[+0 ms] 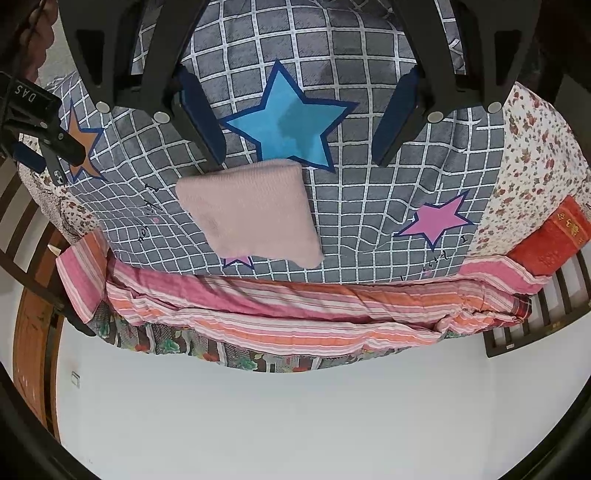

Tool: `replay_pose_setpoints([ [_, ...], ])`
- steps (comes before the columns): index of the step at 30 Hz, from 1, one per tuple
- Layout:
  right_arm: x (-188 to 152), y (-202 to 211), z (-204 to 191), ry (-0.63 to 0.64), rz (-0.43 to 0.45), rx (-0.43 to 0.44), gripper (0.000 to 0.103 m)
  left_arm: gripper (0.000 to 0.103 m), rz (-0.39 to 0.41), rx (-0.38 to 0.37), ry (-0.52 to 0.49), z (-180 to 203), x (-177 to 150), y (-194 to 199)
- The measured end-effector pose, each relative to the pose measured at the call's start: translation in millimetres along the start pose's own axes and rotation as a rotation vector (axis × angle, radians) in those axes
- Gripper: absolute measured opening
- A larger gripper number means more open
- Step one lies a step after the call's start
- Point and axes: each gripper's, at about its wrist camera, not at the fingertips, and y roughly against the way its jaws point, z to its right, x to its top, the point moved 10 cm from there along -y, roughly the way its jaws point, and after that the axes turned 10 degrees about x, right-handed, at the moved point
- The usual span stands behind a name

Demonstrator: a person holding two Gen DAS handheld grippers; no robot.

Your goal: Fold small clothes

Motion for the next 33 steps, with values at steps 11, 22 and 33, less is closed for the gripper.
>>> replay_pose_setpoints([
  [11, -1.1, -1.2, 0.2, -0.001, -0.001, 0.003, 0.097, 0.08, 0.004, 0.0, -0.002, -0.8, 1.5, 1.1],
  [22, -2.4, -1.4, 1.5, -0.004, 0.0, 0.0, 0.097, 0.08, 0.007, 0.003, -0.002, -2.6, 4.3, 1.6],
  [33, -2.4, 0.9, -0.7, -0.01, 0.006, 0.008, 0.097, 0.08, 0.007, 0.005, -0.001, -3.6, 5.9, 2.2],
])
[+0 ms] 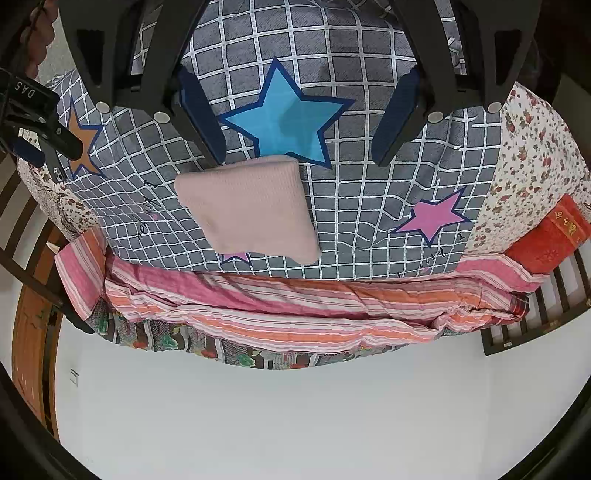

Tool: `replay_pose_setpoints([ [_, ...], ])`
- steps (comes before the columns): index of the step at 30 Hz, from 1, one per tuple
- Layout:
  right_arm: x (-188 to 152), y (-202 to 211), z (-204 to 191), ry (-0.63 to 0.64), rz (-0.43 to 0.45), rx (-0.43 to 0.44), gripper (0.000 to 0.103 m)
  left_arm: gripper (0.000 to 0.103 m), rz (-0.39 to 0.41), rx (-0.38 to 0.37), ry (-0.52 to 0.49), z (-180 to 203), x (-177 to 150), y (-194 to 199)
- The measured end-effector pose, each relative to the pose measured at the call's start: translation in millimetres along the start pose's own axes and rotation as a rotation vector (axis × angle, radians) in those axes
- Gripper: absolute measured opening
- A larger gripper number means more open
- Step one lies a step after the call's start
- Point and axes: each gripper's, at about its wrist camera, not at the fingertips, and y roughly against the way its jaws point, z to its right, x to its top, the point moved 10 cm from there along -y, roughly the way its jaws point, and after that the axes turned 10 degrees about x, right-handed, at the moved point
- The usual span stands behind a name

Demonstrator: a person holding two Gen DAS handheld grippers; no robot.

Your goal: Fold small clothes

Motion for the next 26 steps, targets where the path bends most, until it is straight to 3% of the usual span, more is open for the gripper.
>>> replay_pose_setpoints([
  [26, -0.1, -0.8, 2.8, -0.006, -0.001, 0.003, 0.097, 0.082, 0.004, 0.002, 0.002, -1.8, 5.7, 0.3],
])
